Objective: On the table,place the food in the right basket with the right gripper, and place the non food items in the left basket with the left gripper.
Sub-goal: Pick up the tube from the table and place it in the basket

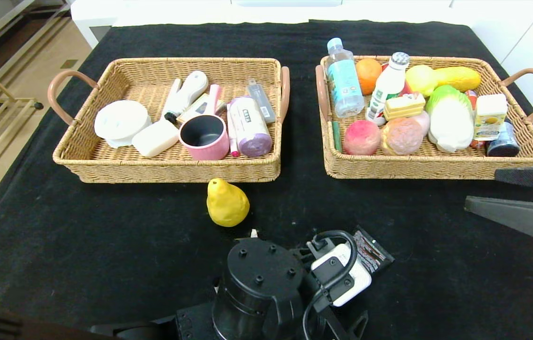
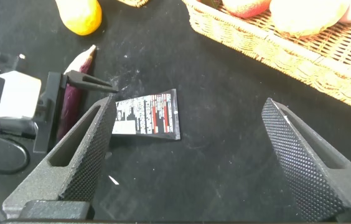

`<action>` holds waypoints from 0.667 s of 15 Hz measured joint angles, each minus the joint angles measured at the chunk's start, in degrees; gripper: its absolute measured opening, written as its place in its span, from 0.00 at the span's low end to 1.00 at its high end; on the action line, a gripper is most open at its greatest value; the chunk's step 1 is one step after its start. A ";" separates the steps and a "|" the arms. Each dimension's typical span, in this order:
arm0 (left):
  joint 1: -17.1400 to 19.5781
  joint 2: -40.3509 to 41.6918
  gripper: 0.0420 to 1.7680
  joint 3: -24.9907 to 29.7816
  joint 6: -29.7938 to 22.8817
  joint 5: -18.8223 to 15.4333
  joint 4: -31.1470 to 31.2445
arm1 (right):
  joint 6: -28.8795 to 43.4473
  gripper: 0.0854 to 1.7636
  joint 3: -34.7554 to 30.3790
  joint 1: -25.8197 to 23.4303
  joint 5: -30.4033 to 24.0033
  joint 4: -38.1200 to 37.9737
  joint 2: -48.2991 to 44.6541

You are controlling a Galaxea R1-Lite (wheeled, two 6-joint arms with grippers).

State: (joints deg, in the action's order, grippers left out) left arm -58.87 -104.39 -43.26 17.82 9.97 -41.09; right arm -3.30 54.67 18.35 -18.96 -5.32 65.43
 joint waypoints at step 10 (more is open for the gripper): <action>-0.17 -2.61 0.97 -0.45 -0.02 2.62 -2.95 | 0.00 0.97 0.00 0.00 0.00 0.05 0.09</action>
State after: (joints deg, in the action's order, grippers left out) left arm -59.04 -107.00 -43.72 17.80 12.59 -44.04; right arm -3.30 54.67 18.35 -18.96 -5.27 65.51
